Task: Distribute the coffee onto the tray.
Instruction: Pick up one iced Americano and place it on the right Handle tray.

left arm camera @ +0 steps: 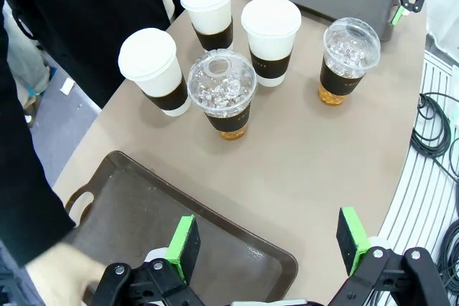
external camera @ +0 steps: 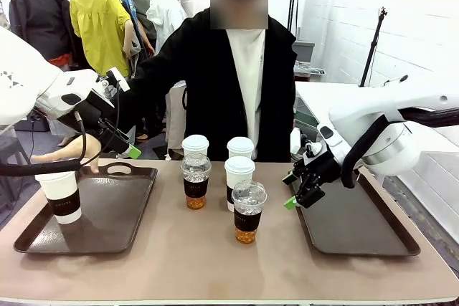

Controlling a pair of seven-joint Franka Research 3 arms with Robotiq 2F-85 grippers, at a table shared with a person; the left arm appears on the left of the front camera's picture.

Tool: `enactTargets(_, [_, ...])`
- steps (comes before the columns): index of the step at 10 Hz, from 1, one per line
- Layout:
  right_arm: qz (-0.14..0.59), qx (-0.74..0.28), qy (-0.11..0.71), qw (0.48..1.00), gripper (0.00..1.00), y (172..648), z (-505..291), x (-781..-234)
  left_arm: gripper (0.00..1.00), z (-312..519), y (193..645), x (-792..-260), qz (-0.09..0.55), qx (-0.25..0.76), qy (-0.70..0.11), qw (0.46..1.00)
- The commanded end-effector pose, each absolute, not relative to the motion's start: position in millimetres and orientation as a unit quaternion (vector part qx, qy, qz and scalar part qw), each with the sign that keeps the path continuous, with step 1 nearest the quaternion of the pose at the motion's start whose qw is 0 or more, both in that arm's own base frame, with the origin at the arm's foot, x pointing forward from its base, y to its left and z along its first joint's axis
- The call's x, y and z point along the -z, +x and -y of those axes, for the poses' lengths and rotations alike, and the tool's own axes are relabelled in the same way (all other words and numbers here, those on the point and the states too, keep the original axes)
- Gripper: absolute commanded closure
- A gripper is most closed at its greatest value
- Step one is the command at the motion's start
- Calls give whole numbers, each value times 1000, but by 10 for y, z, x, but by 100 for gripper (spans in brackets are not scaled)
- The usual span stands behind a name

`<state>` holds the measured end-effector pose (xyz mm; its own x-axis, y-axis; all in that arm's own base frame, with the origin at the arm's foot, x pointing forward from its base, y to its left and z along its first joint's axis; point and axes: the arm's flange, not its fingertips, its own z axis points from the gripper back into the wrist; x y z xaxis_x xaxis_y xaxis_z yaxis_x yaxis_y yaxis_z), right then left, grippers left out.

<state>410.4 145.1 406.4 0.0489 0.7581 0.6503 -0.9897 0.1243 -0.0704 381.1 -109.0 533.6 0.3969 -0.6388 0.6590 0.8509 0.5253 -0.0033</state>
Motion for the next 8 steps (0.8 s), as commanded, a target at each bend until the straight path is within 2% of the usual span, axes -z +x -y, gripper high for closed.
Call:
enactTargets(1, [284, -628, 205, 695, 0, 4107, -1446, -4064, 0, 1079, 3827, -5327, 307, 457, -181, 815])
enactTargets(3, [321, -628, 213, 677, 0, 4267, -1398, -3969, 0, 1079, 3827, -5327, 307, 457, -181, 815])
enactTargets(8, [339, -632, 265, 644, 0, 4545, -1307, -3561, 0, 1079, 3827, -5327, 307, 457, -181, 815])
